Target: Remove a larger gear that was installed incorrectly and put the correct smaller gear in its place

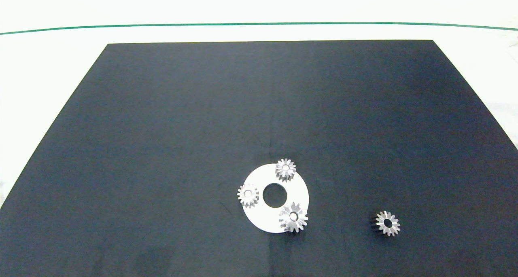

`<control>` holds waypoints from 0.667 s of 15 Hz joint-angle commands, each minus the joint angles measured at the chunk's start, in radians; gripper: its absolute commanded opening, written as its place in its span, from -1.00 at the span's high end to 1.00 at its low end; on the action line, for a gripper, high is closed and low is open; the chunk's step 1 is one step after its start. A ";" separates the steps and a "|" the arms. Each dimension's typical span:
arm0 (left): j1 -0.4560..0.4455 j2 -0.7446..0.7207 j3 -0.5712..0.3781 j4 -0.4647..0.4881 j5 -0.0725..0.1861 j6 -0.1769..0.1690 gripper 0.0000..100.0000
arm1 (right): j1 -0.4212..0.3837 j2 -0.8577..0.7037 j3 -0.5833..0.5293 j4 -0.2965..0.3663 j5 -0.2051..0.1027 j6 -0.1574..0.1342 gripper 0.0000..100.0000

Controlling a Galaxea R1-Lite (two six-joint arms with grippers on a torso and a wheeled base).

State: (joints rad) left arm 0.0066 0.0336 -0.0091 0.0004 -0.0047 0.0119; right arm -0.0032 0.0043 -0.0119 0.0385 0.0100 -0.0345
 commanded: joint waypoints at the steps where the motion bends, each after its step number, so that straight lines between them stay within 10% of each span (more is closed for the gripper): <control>1: -0.004 0.051 -0.160 0.148 -0.003 0.002 -1.00 | -0.001 0.019 -0.071 0.075 -0.001 -0.013 -1.00; 5: 0.001 0.344 -0.561 0.466 -0.009 0.140 -1.00 | 0.003 0.151 -0.327 0.297 0.015 -0.047 -1.00; 10: -0.002 0.830 -1.177 0.751 -0.003 0.158 -1.00 | 0.025 0.450 -0.528 0.297 0.041 -0.150 -1.00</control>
State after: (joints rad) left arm 0.0053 0.5377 -0.8606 0.5632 -0.0096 0.1477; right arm 0.0057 0.2977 -0.4551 0.3313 0.0440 -0.1534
